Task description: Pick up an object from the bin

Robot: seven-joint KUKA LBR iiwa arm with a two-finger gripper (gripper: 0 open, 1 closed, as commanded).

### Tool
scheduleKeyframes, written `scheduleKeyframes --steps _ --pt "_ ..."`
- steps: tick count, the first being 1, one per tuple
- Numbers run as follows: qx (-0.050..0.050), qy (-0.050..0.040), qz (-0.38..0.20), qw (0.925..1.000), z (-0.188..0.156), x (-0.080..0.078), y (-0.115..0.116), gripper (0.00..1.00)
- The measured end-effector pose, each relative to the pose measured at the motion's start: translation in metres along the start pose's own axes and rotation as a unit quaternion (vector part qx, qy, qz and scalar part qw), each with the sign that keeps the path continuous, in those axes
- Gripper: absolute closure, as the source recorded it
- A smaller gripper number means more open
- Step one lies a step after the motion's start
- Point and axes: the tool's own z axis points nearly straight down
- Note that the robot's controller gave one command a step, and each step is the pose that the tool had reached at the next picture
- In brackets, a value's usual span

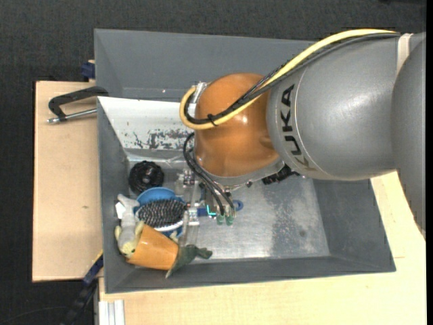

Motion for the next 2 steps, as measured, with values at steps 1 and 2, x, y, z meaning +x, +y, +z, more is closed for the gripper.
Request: scheduleKeyframes --steps 1,2 --pt "0.001 -0.0014 -0.079 0.9969 0.1223 -0.0448 -0.0734 0.00" --pt "0.000 -0.0037 -0.079 0.9968 0.1215 -0.0453 -0.0722 0.00"
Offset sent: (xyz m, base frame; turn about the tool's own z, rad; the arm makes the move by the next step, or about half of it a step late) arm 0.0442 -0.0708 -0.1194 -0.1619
